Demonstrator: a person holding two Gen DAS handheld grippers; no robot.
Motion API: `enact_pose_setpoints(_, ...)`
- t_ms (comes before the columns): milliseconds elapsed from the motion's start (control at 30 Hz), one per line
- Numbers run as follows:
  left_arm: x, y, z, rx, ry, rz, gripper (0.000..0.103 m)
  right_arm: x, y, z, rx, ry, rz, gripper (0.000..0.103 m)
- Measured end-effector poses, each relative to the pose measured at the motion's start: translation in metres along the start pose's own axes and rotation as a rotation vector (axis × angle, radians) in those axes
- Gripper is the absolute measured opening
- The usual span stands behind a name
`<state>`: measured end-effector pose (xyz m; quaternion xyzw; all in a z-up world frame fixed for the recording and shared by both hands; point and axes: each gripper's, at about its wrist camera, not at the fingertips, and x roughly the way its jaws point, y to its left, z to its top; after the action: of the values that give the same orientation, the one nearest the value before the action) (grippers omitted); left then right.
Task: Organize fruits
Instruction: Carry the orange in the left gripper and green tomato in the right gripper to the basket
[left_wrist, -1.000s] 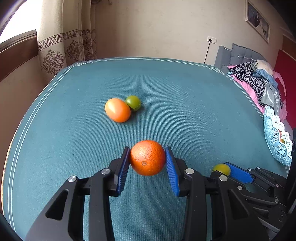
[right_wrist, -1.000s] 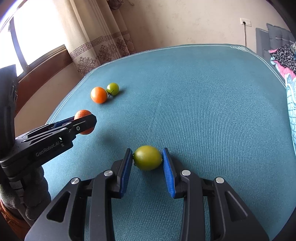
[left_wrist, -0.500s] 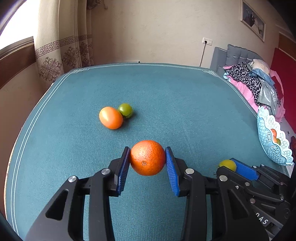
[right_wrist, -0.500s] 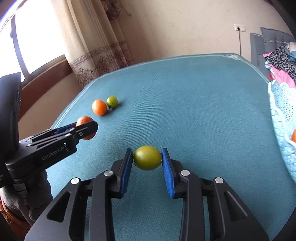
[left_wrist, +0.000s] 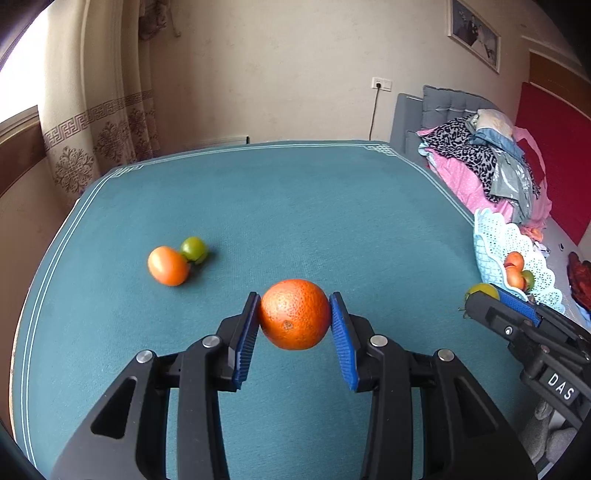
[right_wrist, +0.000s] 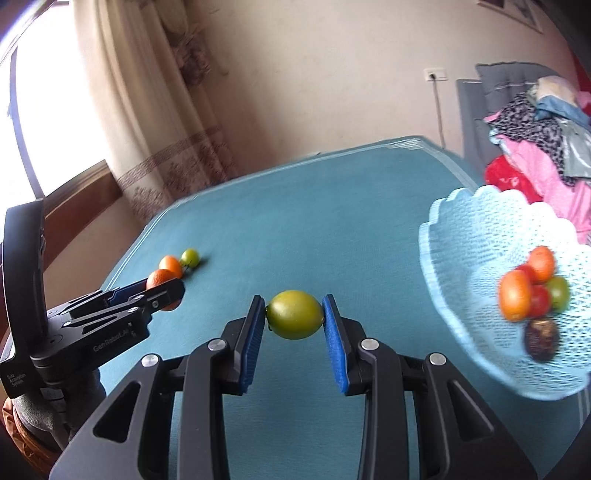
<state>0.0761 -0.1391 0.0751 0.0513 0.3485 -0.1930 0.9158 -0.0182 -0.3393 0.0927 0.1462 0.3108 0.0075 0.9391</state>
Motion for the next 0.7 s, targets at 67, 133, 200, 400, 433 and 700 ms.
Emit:
enact_pose_setpoints(67, 0.000, -0.010, 0.003, 0.017, -0.008, -0.013, 0.039, -0.007, -0.011, 0.002, 0.018, -0.017, -0.022, 0.032)
enact_pose_setpoints(133, -0.001, -0.021, 0.006, 0.031, -0.012, -0.026, 0.039, -0.012, -0.021, 0.005, 0.034, -0.032, -0.045, 0.032)
enact_pose_setpoints(200, -0.002, -0.030, 0.009, 0.045, -0.016, -0.040, 0.039, -0.019, -0.032, 0.006, 0.050, -0.046, -0.069, 0.032)
enact_pose_setpoints(400, -0.005, -0.062, 0.017, 0.094, -0.032, -0.079, 0.039, -0.036, -0.062, 0.010, 0.094, -0.078, -0.136, 0.032)
enact_pose_setpoints(433, -0.005, -0.069, 0.019, 0.103, -0.034, -0.088, 0.039, -0.037, -0.066, 0.010, 0.099, -0.082, -0.146, 0.032)
enact_pose_setpoints(700, -0.006, -0.107, 0.026, 0.164, -0.045, -0.144, 0.039, -0.052, -0.099, 0.008, 0.147, -0.094, -0.212, 0.032)
